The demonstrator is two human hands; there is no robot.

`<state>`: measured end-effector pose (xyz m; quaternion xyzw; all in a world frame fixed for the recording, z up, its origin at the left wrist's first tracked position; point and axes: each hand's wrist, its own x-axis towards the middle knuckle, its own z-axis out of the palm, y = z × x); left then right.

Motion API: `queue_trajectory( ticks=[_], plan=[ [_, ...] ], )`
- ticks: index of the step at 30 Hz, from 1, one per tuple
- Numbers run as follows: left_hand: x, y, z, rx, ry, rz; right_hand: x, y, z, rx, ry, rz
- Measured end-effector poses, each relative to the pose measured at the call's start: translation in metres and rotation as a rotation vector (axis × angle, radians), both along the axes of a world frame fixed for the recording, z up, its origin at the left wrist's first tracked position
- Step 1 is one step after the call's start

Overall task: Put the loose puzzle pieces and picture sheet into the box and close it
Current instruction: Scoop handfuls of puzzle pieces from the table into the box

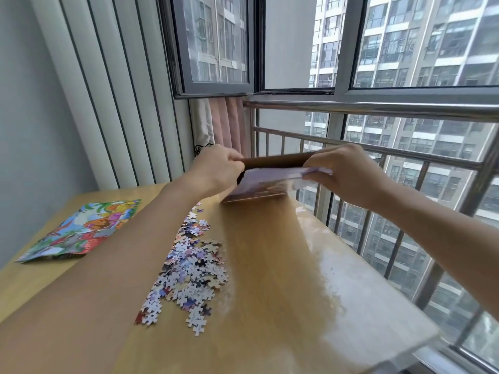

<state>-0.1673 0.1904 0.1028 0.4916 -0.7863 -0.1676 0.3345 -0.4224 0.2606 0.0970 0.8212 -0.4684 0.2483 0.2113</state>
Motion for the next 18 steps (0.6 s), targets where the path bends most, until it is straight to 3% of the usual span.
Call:
queue_trajectory(
  ticks=[3,9,14,18],
  plan=[
    [-0.001,0.005,0.001,0.035,0.12,-0.038,-0.003,0.0,0.005,-0.043,-0.013,0.005],
    [-0.001,0.005,-0.015,-0.02,0.013,-0.019,-0.007,0.0,-0.001,0.0,0.005,0.011],
    [0.001,0.003,-0.033,0.022,-0.189,-0.048,0.004,0.0,-0.03,0.275,0.372,-0.117],
    [0.0,0.004,-0.057,-0.02,-0.223,-0.073,0.009,0.003,-0.045,0.372,0.456,-0.176]
  ],
)
